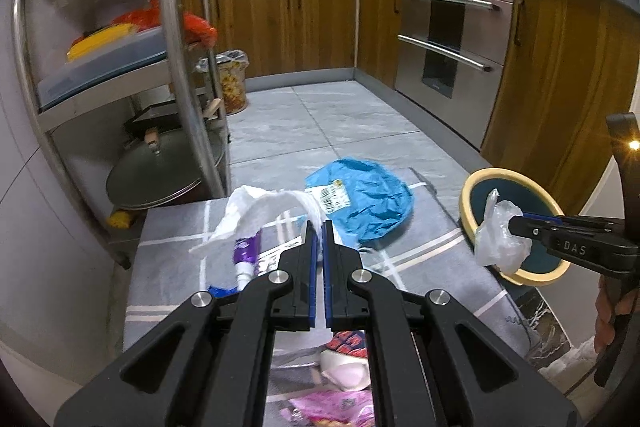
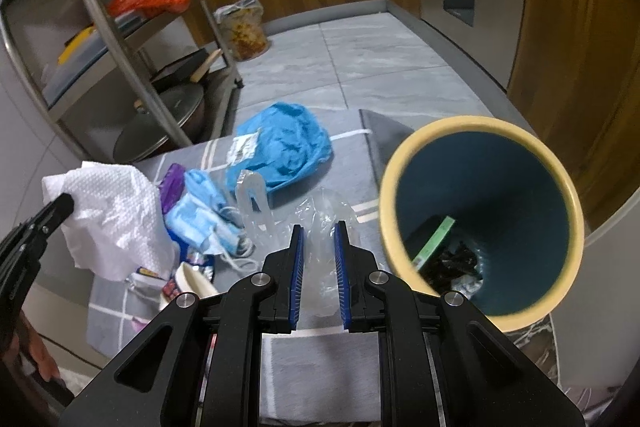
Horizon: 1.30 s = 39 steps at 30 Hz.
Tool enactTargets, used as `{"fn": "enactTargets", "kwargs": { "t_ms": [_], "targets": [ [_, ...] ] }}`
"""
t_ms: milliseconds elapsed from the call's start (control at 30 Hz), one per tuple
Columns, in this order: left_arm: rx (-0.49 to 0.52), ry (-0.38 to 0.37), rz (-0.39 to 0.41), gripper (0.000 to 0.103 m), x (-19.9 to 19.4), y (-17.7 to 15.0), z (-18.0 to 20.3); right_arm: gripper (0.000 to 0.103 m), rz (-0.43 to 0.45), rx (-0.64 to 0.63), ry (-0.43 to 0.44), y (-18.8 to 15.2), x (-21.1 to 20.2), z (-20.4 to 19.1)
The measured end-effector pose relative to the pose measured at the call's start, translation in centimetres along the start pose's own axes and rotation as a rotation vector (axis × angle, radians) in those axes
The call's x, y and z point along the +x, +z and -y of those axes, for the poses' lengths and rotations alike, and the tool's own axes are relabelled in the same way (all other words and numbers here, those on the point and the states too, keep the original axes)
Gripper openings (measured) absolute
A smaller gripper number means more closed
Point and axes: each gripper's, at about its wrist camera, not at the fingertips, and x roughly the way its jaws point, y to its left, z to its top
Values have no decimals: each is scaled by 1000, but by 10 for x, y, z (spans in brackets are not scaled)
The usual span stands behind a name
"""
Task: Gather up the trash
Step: 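Carry the tissue and clear plastic bag over the blue bin with both tools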
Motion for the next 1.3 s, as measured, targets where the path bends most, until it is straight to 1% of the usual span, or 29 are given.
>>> {"fn": "enactTargets", "kwargs": {
  "t_ms": [200, 400, 500, 600, 800, 1067, 1200, 1300],
  "targets": [
    [40, -51, 24, 2, 2, 9, 24, 16, 36, 41, -13, 9, -7, 23],
    [70, -100, 57, 2, 1, 19, 47, 16, 103, 113, -33, 24, -27, 60],
    [69, -129, 70, 2, 2, 26, 58, 16, 105, 169, -36, 28, -29, 80],
    [79, -161, 83, 2, 4, 33, 72, 16, 111, 197, -47, 29, -31, 94],
    [100, -219, 78, 2, 15, 39, 103, 16, 121, 241, -67, 28, -34, 123],
    [124, -302, 86, 2, 23, 49, 142, 16, 125, 246, -102, 23, -43, 141],
    [138, -346, 77, 2, 29, 50, 164, 16, 107, 270, -129, 17, -43, 156],
    [163, -359, 68, 2, 34, 48, 179, 16, 92, 291, -137, 12, -43, 167]
  ]
}}
